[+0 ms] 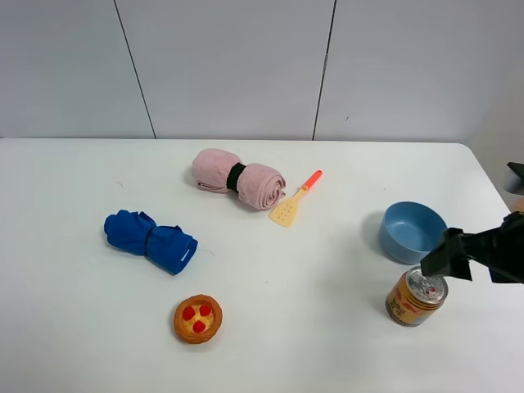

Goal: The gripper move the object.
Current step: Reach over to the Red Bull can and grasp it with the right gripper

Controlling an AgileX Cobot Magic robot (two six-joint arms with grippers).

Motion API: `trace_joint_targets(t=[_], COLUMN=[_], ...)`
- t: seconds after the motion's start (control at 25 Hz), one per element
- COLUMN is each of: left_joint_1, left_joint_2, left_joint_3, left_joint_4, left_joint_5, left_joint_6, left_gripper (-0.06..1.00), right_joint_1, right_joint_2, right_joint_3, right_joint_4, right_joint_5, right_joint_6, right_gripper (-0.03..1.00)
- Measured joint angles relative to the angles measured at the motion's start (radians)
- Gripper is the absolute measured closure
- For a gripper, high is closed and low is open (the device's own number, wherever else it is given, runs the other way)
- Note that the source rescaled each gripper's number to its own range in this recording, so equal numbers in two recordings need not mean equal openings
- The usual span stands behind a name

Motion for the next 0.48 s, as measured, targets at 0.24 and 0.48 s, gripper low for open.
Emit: trace_joint_targets(t=[0.24, 0.48], left_joint_1=[0.000, 0.000], left_joint_2=[0.000, 0.000], left_joint_3=[0.000, 0.000], left_joint_4=[0.000, 0.000], left_joint_5=[0.000, 0.000], left_joint_6=[0.000, 0.000], left_gripper=[-0.06, -0.06], right_joint_1=[0.000, 0.000], right_joint_2=[0.092, 0.124], right_joint_3=[-0.001, -0.001], right_joint_4=[0.011, 0.012], right_joint_5=[-0.046, -0.066], right_joint_6=[-0.018, -0.032], right_gripper=[-0.03, -0.03])
